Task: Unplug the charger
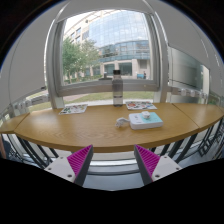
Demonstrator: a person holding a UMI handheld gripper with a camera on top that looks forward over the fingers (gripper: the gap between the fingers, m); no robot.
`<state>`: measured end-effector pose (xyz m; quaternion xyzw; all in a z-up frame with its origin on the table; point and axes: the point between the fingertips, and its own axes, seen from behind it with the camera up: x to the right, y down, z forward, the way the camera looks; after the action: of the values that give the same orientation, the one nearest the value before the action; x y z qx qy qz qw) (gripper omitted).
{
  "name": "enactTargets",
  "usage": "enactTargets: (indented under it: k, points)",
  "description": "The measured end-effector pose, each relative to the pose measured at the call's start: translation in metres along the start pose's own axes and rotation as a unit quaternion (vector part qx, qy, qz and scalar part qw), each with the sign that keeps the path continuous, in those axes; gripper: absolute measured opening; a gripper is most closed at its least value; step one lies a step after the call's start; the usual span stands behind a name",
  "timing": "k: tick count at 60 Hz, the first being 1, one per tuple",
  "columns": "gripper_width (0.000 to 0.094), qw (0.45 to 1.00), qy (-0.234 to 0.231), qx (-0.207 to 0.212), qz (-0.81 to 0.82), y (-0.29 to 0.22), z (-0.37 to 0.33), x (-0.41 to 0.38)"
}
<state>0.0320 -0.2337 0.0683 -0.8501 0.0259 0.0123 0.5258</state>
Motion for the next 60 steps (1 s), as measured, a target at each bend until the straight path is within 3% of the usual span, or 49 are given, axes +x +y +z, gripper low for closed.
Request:
enactTargets:
  k: [18, 32, 42, 44, 47, 60]
  points:
    - [0.0797, 0.998, 0.057, 0.009, 0.008, -0.039, 0.089, 0.122]
    - [0.0722, 0.999, 0.054, -0.001, -0.002, -0.073, 0.184, 0.169]
    - [0.0540, 0.999, 0.029, -0.012, -0.010, -0.074, 0.222, 0.167]
    - [0.0451, 0.999, 0.035, -0.006, -0.018, -0.078, 0.223, 0.171]
    - [0.0243, 1.000, 0.009, -0.009, -0.024, -0.076, 0.231, 0.158]
    - [0.0169, 0.999, 0.020, -0.014, -0.024, -0.078, 0.231, 0.160]
